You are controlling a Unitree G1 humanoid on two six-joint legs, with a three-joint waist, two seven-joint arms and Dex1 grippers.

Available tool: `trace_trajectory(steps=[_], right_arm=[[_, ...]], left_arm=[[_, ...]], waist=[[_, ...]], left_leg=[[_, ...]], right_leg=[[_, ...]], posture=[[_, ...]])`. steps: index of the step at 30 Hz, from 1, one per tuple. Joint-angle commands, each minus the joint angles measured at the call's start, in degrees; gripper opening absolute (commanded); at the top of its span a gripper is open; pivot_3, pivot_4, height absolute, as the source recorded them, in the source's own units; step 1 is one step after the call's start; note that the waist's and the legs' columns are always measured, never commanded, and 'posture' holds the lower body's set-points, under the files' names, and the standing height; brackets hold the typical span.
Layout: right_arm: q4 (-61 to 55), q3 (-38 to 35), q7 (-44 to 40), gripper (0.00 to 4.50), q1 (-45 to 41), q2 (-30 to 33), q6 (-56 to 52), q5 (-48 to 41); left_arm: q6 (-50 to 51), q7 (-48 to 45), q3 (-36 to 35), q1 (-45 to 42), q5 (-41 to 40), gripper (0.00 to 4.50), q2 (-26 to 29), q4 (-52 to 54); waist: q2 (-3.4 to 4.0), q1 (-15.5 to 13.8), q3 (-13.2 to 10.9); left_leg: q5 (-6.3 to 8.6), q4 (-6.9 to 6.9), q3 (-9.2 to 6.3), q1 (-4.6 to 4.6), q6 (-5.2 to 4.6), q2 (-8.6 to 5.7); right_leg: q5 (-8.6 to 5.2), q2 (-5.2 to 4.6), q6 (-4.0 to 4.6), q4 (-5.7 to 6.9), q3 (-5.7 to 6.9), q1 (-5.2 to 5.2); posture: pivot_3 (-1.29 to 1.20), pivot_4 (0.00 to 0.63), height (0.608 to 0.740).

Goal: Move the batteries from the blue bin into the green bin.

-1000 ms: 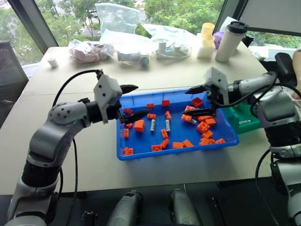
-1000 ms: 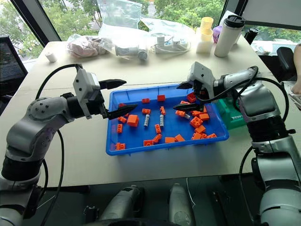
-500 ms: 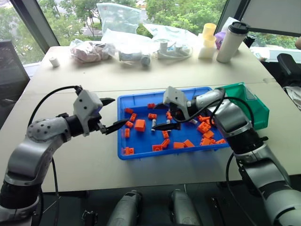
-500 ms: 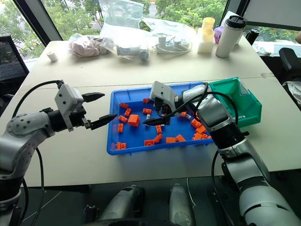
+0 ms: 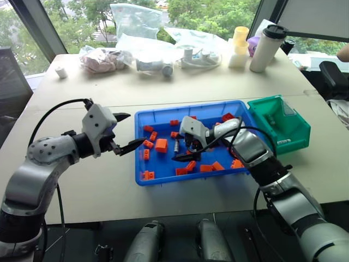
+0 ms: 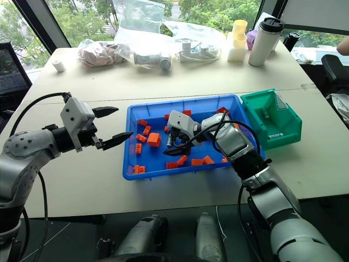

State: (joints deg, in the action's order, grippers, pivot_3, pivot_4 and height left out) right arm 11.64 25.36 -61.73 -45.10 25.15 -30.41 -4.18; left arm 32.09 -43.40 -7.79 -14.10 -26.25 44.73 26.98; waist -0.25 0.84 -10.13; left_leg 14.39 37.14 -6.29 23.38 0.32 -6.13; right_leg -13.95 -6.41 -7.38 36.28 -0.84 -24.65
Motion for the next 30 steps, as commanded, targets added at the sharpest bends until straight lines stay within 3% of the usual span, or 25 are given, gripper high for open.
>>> trace_trajectory(steps=[1,17,20,27,30], right_arm=[[1.33,-0.28,0.98,4.41,-0.82,-0.86,1.37,1.41],[3.99,-0.23,1.31,4.41,-1.03,-1.9,4.06,4.66],[5.3,0.06,1.74,3.61,-1.16,-2.1,4.88,5.46],[2.38,-0.6,0.78,0.02,-1.26,-1.03,4.45,5.77],[-3.98,-3.2,0.49,0.02,-1.33,1.82,2.49,4.9]], left_arm=[[-0.2,0.7,-0.43,-0.47,0.09,4.5,0.04,2.02],[0.31,2.79,1.73,-0.54,0.2,4.5,-0.99,3.68],[0.13,2.77,1.71,-0.83,0.2,4.5,-0.95,3.34],[-0.13,2.72,1.68,-0.9,0.38,4.5,-0.89,2.99],[-0.31,2.8,2.13,-1.18,0.57,4.5,-1.21,2.77]], waist=[[0.0,0.0,0.0],[0.0,0.03,0.01],[0.0,0.02,0.01],[0.0,0.0,0.01],[0.0,-0.08,0.01]], left_leg=[[0.0,0.0,0.0,0.0,0.0,0.0],[-0.01,0.0,0.0,-0.02,0.01,0.0],[-0.01,0.0,0.0,-0.02,0.01,0.0],[-0.01,0.01,0.0,-0.02,0.01,-0.01],[-0.01,0.01,0.0,-0.02,0.01,-0.01]], right_leg=[[0.0,0.0,0.0,0.0,0.0,0.0],[0.0,0.01,0.0,0.02,0.0,0.01],[0.0,0.01,0.0,0.02,0.0,0.01],[0.0,0.01,0.0,0.03,0.0,0.01],[0.0,0.01,0.0,0.02,0.0,0.01]], posture=[[0.0,0.15,0.74],[0.0,0.15,0.74],[0.0,0.15,0.74],[0.0,0.15,0.74],[0.0,0.15,0.74]])
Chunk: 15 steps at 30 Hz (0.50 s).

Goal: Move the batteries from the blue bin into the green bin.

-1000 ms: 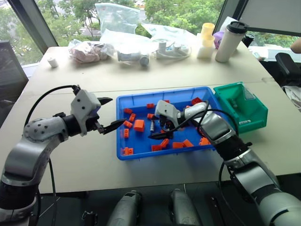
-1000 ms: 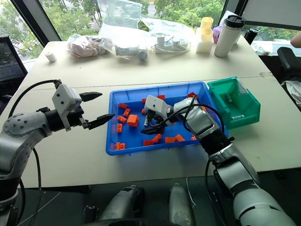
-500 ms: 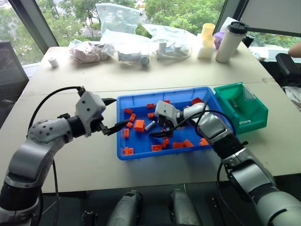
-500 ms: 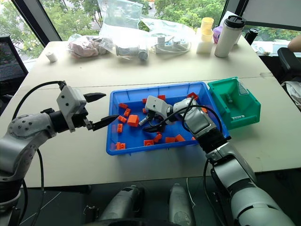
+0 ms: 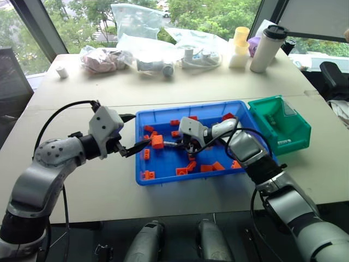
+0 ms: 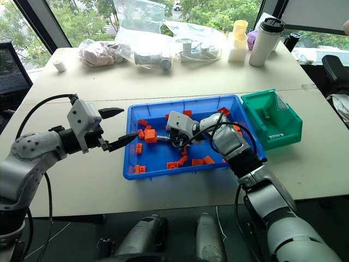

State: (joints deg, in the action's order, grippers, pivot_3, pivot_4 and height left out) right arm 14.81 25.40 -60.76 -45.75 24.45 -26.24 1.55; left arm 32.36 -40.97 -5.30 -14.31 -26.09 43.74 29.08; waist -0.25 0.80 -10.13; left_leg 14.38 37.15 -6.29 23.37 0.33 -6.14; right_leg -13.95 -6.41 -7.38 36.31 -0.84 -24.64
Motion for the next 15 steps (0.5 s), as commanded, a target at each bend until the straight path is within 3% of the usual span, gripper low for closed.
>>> trace_trajectory(steps=[1,8,15], right_arm=[[-9.7,-4.54,-0.62,0.02,-0.67,3.95,-2.73,-1.38],[-22.81,-19.29,0.01,0.02,0.53,17.53,-13.97,-6.78],[-15.37,-29.15,8.71,0.02,5.49,34.49,-15.55,-0.3]], left_arm=[[-0.74,0.33,-0.25,-1.07,0.45,4.5,-0.39,0.5],[-2.48,-0.27,1.84,-2.84,1.63,4.5,-2.54,-1.67],[-5.3,-2.01,5.45,-5.48,2.79,4.5,-5.87,-5.57]], waist=[[0.01,-0.15,0.0],[0.01,-0.55,-0.01],[0.01,-1.4,-0.01]], left_leg=[[0.0,0.0,0.0,0.0,0.0,-0.01],[0.01,0.0,-0.01,0.02,-0.02,-0.04],[0.09,0.0,0.06,0.01,-0.15,-0.02]], right_leg=[[0.0,-0.01,0.0,0.0,0.0,0.0],[0.0,-0.04,0.0,-0.06,0.02,0.04],[0.0,-0.06,0.0,-0.07,0.0,0.04]], posture=[[0.0,0.15,0.74],[0.0,0.15,0.74],[0.0,0.15,0.74]])
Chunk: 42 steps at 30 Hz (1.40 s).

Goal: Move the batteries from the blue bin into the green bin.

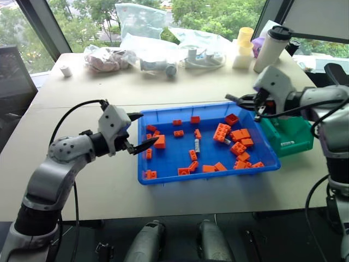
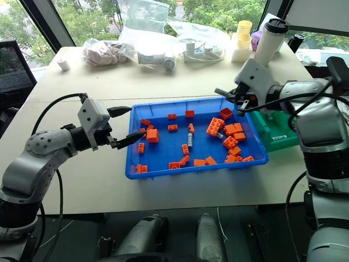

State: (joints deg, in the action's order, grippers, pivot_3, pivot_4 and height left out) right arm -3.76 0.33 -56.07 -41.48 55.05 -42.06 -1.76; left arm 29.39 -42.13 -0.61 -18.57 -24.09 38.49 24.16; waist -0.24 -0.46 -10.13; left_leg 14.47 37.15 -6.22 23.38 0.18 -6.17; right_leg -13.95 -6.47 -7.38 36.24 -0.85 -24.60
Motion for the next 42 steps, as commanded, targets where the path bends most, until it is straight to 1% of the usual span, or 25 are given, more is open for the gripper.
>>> trace_trajectory(steps=[1,5,8,9,10,12,16,17,18,21,23,26,28,32,35,39,42], right_arm=[[4.17,-4.81,4.59,0.02,2.16,5.01,0.42,2.97],[7.94,-4.99,5.25,0.02,8.04,8.41,4.45,4.14],[9.12,-5.57,5.19,0.02,9.65,8.61,5.44,3.1],[8.93,-5.72,4.91,0.5,10.11,8.55,5.56,2.63],[8.78,-5.89,4.86,1.08,10.45,8.35,5.36,2.2],[8.57,-6.07,4.94,1.96,10.82,8.19,5.17,1.66],[8.17,-7.1,5.66,4.17,9.69,8.4,4.89,0.7],[7.71,-7.57,5.73,4.47,8.31,8.33,4.23,-0.07],[6.69,-7.99,5.42,4.47,6.78,8.0,3.16,-1.35],[-1.92,-8.09,2.19,4.47,2.42,4.42,-2.51,-9.18],[-6.75,-6.5,0.91,4.47,1.99,2.3,-5.21,-12.49],[-11.54,-3.12,1.8,4.47,2.55,-1.33,-9.32,-14.96],[-13.65,1.29,4.13,4.47,4.26,-5.14,-11.37,-14.79],[-14.88,6.61,8.85,4.47,6.65,-10.8,-14.01,-13.55],[-14.31,8.62,12.3,4.47,7.14,-14.07,-15.71,-13.04],[-14.06,9.77,14.81,4.47,7.58,-16.38,-16.82,-13.02],[-13.57,11.69,17.1,4.47,7.66,-19.33,-18.9,-12.9]], left_arm=[[-2.77,-1.21,1.09,-1.51,0.93,4.5,-0.97,-1.21],[-4.18,-2.36,2.74,-3.52,1.82,4.5,-2.16,-3.55],[-4.72,-2.91,3.15,-4.44,2.43,4.5,-2.59,-4.68],[-4.86,-3.06,3.18,-4.53,2.52,4.5,-2.64,-4.86],[-4.96,-3.24,3.23,-4.62,2.6,4.5,-2.71,-5.03],[-5.12,-3.49,3.27,-4.68,2.71,4.5,-2.75,-5.22],[-4.99,-3.84,3.08,-4.49,2.69,4.5,-2.61,-5.02],[-5.02,-3.97,2.96,-4.35,2.74,4.5,-2.45,-4.97],[-4.99,-4.03,2.87,-4.31,2.75,4.5,-2.38,-4.93],[-4.91,-4.03,2.79,-4.32,2.77,4.5,-2.3,-4.81],[-4.91,-3.94,2.93,-4.46,2.88,4.5,-2.37,-4.85],[-4.73,-3.71,3.07,-4.61,2.95,4.5,-2.53,-4.64],[-4.7,-3.61,2.95,-4.44,2.97,4.5,-2.47,-4.35],[-4.29,-3.23,2.31,-3.59,2.81,4.5,-2.18,-3.3],[-4.03,-2.85,1.98,-2.95,2.8,4.5,-1.91,-2.62],[-3.62,-2.32,1.8,-2.53,2.68,4.5,-1.87,-1.9],[-3.31,-1.7,1.48,-1.98,2.62,4.5,-1.9,-1.26]], waist=[[0.0,-0.18,0.0],[0.0,-0.03,0.0],[0.06,0.15,-0.01],[0.07,0.23,-0.01],[0.07,0.29,-0.01],[0.07,0.27,-0.01],[0.07,0.08,-0.01],[0.07,0.05,-0.01],[0.09,0.02,-0.02],[0.1,0.41,-0.02],[0.09,0.73,-0.02],[0.03,0.65,-0.01],[-0.02,0.29,0.02],[-0.01,-0.24,0.02],[-0.02,-0.21,0.02],[-0.02,-0.2,0.02],[-0.02,-0.14,0.02]], left_leg=[[0.0,0.0,0.01,0.0,0.0,0.0],[-0.04,0.0,0.05,0.0,0.07,0.02],[-0.04,0.01,0.09,-0.01,0.07,0.03],[-0.06,0.0,0.1,-0.01,0.1,0.02],[-0.08,0.0,0.1,-0.01,0.12,0.03],[-0.08,0.0,0.09,-0.01,0.12,0.05],[-0.07,0.01,0.09,-0.01,0.12,0.03],[-0.07,0.01,0.09,-0.01,0.12,0.03],[-0.07,0.01,0.09,-0.01,0.12,0.03],[-0.07,0.0,0.09,-0.01,0.12,0.04],[-0.07,-0.01,0.04,-0.02,0.11,0.11],[0.0,0.01,-0.04,-0.01,-0.01,0.08],[0.0,0.04,-0.03,0.0,-0.02,0.01],[-0.07,0.07,-0.04,0.01,0.11,0.01],[-0.07,0.08,-0.03,0.02,0.12,-0.01],[-0.07,0.06,-0.04,0.02,0.12,0.0],[-0.07,0.06,-0.04,0.01,0.11,0.01]], right_leg=[[0.0,-0.01,0.0,0.0,0.0,0.01],[0.0,0.0,0.0,0.0,-0.02,0.0],[0.0,-0.01,0.0,0.01,-0.03,0.01],[0.0,-0.01,0.0,0.01,-0.05,0.0],[0.0,0.0,0.0,0.01,-0.05,0.0],[0.0,0.02,0.0,0.01,-0.05,0.0],[0.0,0.01,-0.01,0.01,-0.05,0.01],[0.0,0.01,-0.01,0.01,-0.05,0.01],[0.0,0.01,-0.01,0.01,-0.05,0.01],[0.0,0.02,0.0,0.01,-0.05,-0.01],[0.0,0.04,0.0,0.01,-0.04,0.0],[0.0,0.03,0.0,-0.01,0.03,0.06],[0.0,-0.02,0.0,-0.01,0.02,0.07],[0.0,-0.02,-0.01,0.0,0.01,0.05],[0.0,-0.03,-0.01,0.0,0.0,0.03],[0.0,0.0,-0.01,0.0,0.01,0.02],[0.0,0.01,-0.01,0.0,0.01,0.03]], posture=[[0.0,0.15,0.74],[0.0,0.15,0.74],[0.0,0.15,0.74],[0.0,0.15,0.74],[0.0,0.15,0.74],[0.0,0.15,0.74],[0.0,0.15,0.74],[0.0,0.15,0.74],[0.0,0.15,0.74],[0.0,0.15,0.74],[0.0,0.15,0.74],[0.0,0.15,0.74],[0.0,0.15,0.74],[0.0,0.15,0.74],[0.0,0.15,0.74],[0.0,0.15,0.74],[0.0,0.15,0.74]])
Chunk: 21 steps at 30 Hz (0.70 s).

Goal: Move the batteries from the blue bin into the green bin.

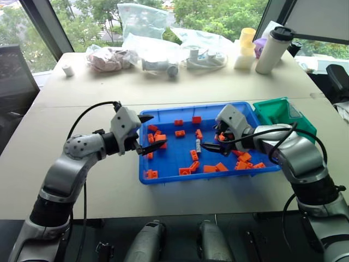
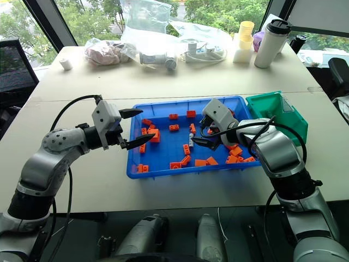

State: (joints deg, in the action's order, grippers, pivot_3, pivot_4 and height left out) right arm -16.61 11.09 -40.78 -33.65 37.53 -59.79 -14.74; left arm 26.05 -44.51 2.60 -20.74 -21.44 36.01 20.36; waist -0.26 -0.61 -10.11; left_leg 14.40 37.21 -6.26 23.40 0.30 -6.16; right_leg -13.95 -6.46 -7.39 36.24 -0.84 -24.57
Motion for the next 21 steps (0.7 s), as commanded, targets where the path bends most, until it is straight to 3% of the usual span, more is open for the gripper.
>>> trace_trajectory(steps=[1,12,15,21], right_arm=[[-0.22,1.15,2.44,4.47,-0.49,-2.65,-1.69,0.1],[2.23,4.41,7.13,4.47,-1.26,-6.65,-3.34,1.93],[2.64,4.89,7.61,3.68,-0.77,-6.68,-3.31,2.28],[3.37,5.31,9.28,0.68,-0.63,-7.3,-3.89,3.34]], left_arm=[[0.08,0.8,-1.76,0.31,-0.02,4.5,0.59,2.68],[0.07,1.7,-1.44,0.5,0.08,4.5,0.39,2.88],[0.11,1.91,-1.25,0.33,0.18,4.5,0.21,2.84],[0.07,2.24,-1.05,0.37,0.17,4.5,0.09,2.98]], waist=[[0.0,0.07,0.0],[0.0,0.1,0.0],[0.0,0.09,0.0],[0.0,0.14,0.0]], left_leg=[[0.0,-0.01,0.0,-0.01,0.0,0.0],[0.0,0.0,0.0,-0.01,0.0,0.0],[0.0,0.0,0.0,-0.01,0.0,0.0],[0.0,0.0,0.0,-0.01,0.0,0.0]], right_leg=[[0.0,0.0,0.0,0.0,0.0,0.0],[0.0,0.02,0.0,0.01,0.0,-0.01],[0.0,0.02,0.0,0.01,0.0,-0.01],[0.0,0.02,0.0,0.01,0.0,-0.01]], posture=[[0.0,0.15,0.74],[0.0,0.15,0.74],[0.0,0.15,0.74],[0.0,0.15,0.74]])
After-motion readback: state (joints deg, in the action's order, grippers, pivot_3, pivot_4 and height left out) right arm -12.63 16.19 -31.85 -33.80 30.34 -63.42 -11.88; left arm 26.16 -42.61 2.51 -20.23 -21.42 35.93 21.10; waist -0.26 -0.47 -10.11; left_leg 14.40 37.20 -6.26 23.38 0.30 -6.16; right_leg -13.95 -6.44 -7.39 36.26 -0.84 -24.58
